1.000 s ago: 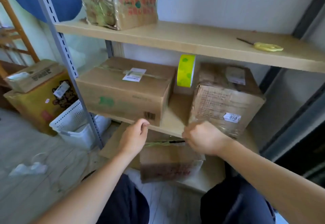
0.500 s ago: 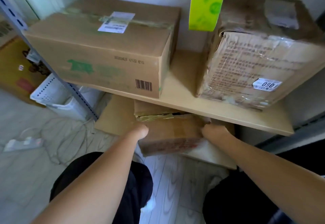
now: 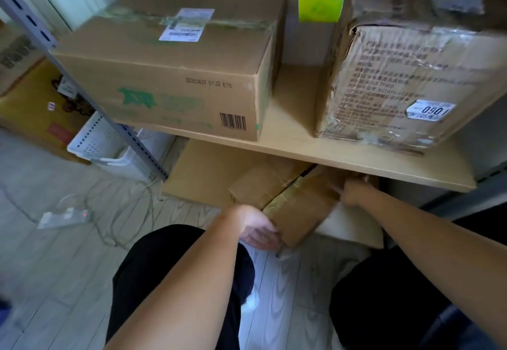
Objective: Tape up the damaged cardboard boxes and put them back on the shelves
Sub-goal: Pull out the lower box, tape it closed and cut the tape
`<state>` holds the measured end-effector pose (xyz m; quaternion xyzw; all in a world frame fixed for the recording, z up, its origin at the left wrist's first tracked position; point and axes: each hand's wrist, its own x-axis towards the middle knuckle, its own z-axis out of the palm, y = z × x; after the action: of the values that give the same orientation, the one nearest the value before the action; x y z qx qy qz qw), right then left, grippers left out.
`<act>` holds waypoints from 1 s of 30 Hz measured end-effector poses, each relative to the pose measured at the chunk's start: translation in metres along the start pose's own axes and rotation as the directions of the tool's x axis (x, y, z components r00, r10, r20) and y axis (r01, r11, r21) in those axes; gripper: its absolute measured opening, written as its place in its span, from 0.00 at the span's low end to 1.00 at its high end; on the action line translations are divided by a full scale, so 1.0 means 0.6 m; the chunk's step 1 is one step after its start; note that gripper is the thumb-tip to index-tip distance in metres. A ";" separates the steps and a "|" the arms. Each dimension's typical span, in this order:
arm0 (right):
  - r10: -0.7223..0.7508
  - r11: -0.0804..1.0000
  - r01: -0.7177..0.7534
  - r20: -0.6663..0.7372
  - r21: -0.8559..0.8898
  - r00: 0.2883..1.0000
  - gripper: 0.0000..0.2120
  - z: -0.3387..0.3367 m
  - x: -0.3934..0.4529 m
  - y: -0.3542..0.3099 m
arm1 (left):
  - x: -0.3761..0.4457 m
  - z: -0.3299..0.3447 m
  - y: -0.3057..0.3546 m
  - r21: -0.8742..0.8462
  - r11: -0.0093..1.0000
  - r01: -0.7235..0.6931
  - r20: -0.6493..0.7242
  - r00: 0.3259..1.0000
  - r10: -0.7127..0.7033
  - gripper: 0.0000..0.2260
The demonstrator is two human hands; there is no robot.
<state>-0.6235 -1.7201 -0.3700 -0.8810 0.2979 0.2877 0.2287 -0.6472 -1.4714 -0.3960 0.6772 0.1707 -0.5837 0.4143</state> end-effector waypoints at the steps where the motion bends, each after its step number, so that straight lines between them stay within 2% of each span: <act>1: 0.012 0.999 -0.010 0.041 -0.051 0.999 0.21 0.006 -0.005 -0.001 | 0.001 0.014 -0.003 -0.004 1.000 -0.022 0.009 1.000 0.022 0.15; 3: -0.044 0.992 0.063 0.166 -0.111 0.985 0.17 0.022 -0.017 -0.001 | 0.000 0.040 -0.005 -0.034 0.997 -0.075 0.001 0.997 0.075 0.10; 4: -0.053 0.994 0.069 0.179 -0.086 0.983 0.17 0.033 -0.025 -0.002 | 0.005 0.051 -0.006 -0.003 0.994 -0.108 -0.006 0.994 0.108 0.09; 5: -0.020 0.997 0.035 0.193 -0.075 0.981 0.20 0.045 -0.029 -0.007 | 0.005 0.060 -0.007 0.027 0.990 -0.139 -0.028 0.990 0.139 0.09; 8: 0.013 0.999 -0.006 0.148 -0.052 0.989 0.45 0.078 -0.044 -0.014 | 0.017 0.069 -0.012 0.014 0.966 -0.256 -0.213 0.944 0.253 0.09; 9: 0.006 0.999 0.001 0.137 -0.050 0.991 0.49 0.085 -0.048 -0.014 | 0.019 0.072 -0.014 0.015 0.956 -0.293 -0.279 0.917 0.286 0.10; 11: -0.002 1.000 -0.001 0.131 0.025 0.991 0.52 0.091 -0.054 -0.013 | 0.018 0.080 -0.019 -0.048 0.937 -0.347 -0.354 0.883 0.309 0.09; 13: -0.029 0.993 0.014 0.124 0.114 0.992 0.53 0.097 -0.058 -0.011 | 0.014 0.091 -0.026 -0.135 0.892 -0.431 -0.373 0.856 0.357 0.07; 14: -0.057 0.984 0.033 0.137 0.173 0.989 0.52 0.101 -0.059 -0.007 | 0.006 0.098 -0.028 -0.180 0.867 -0.465 -0.367 0.849 0.379 0.06; 16: -0.103 0.931 0.015 0.222 0.365 0.970 0.45 0.105 -0.065 -0.001 | -0.007 0.114 -0.034 -0.239 0.815 -0.528 -0.336 0.833 0.441 0.04; 19: -0.115 0.819 -0.084 0.306 0.568 0.945 0.35 0.103 -0.080 0.007 | -0.025 0.141 -0.038 -0.174 0.767 -0.617 -0.251 0.781 0.572 0.06; 21: -0.096 0.776 -0.108 0.285 0.621 0.954 0.17 0.099 -0.086 0.021 | -0.036 0.150 -0.040 -0.107 0.780 -0.616 -0.188 0.783 0.593 0.08; 22: -0.078 0.766 -0.123 0.282 0.631 0.956 0.09 0.095 -0.086 0.029 | -0.038 0.148 -0.038 0.008 0.783 -0.622 -0.192 0.767 0.612 0.09; 23: -0.066 0.750 -0.146 0.292 0.645 0.954 0.07 0.091 -0.087 0.040 | -0.037 0.141 -0.036 0.218 0.759 -0.614 -0.241 0.720 0.651 0.11; 24: -0.060 0.723 -0.175 0.314 0.668 0.948 0.08 0.086 -0.088 0.052 | -0.033 0.131 -0.033 0.467 0.692 -0.550 -0.303 0.636 0.710 0.12; 25: -0.062 0.703 -0.196 0.333 0.684 0.941 0.09 0.080 -0.088 0.065 | -0.030 0.117 -0.030 0.670 0.605 -0.429 -0.356 0.530 0.770 0.14; 26: -0.072 0.693 -0.203 0.346 0.692 0.935 0.10 0.075 -0.087 0.078 | -0.026 0.101 -0.027 0.788 0.540 -0.295 -0.390 0.438 0.810 0.16; 27: -0.088 0.691 -0.195 0.348 0.696 0.933 0.10 0.070 -0.084 0.091 | -0.018 0.085 -0.023 0.828 0.528 -0.189 -0.428 0.396 0.813 0.21; 28: -0.106 0.690 -0.183 0.349 0.700 0.931 0.10 0.064 -0.080 0.104 | -0.008 0.070 -0.019 0.819 0.563 -0.111 -0.477 0.414 0.776 0.27; 30: -0.117 0.685 -0.184 0.356 0.705 0.927 0.14 0.050 -0.069 0.130 | 0.014 0.049 -0.017 0.748 0.664 0.001 -0.553 0.554 0.622 0.40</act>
<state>-0.7132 -1.7427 -0.3831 -0.6405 0.3545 0.3118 0.6057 -0.6712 -1.4900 -0.4067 0.9787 -0.0263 -0.1591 0.1273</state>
